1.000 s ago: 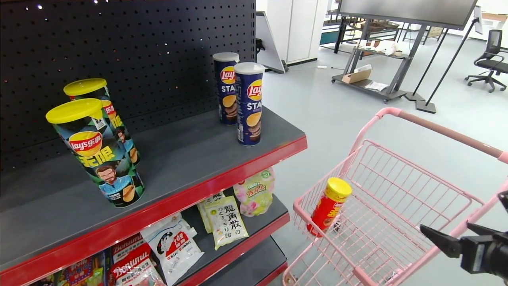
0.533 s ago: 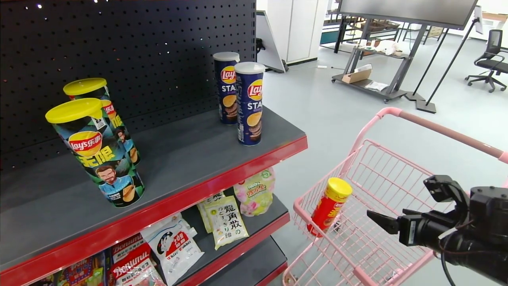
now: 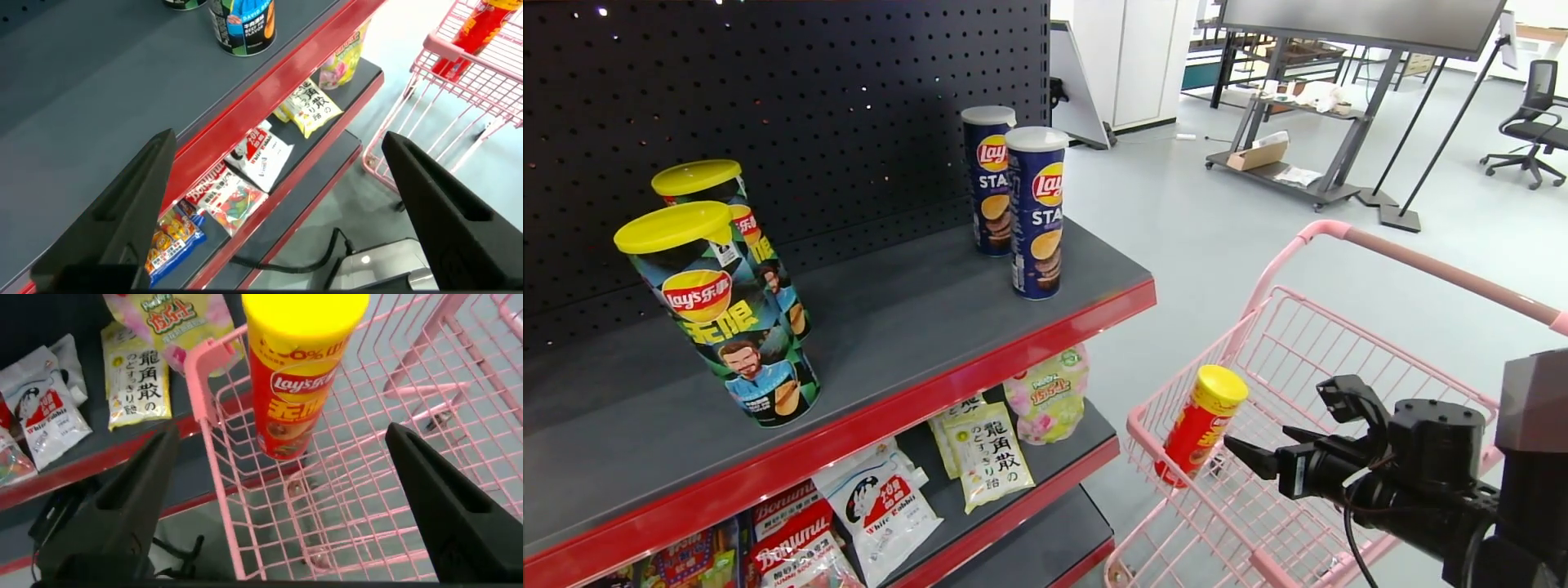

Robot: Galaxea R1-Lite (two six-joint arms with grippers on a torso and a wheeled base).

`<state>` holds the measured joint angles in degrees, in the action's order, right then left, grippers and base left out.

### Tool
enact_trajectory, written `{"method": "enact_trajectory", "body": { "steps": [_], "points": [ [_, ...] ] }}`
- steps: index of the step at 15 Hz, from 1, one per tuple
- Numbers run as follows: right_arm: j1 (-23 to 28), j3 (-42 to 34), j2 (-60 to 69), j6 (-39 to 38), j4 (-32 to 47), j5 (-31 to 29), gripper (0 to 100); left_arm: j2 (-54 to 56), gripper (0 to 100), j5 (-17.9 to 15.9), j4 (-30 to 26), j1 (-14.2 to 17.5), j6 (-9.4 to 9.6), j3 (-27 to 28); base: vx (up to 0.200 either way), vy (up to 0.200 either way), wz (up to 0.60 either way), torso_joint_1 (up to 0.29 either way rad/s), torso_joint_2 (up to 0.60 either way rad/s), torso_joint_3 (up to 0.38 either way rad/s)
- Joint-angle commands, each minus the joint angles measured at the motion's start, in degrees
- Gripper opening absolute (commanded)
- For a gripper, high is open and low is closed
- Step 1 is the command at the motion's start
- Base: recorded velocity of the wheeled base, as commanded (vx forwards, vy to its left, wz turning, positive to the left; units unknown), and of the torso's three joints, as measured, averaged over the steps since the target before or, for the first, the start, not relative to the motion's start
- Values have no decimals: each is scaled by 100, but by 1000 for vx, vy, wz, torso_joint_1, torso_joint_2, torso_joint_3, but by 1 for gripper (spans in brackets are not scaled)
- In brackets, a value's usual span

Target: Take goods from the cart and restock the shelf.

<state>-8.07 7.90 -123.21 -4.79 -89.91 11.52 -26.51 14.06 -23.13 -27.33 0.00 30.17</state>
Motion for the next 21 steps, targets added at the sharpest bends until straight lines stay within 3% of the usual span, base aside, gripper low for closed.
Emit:
{"method": "enact_trajectory", "body": {
  "steps": [1, 21],
  "points": [
    [-28, 133, -414, -4, -9, 8, 100, -29, 100, 1, 1, 0, 0, 6, 0, 0, 0, 0, 0, 0],
    [-2, 1961, -1539, -4, 61, -1, 100, -187, 100, 27, 1, 0, 26, 59, 0, 0, 0, 0, 0, 0]
  ]
}}
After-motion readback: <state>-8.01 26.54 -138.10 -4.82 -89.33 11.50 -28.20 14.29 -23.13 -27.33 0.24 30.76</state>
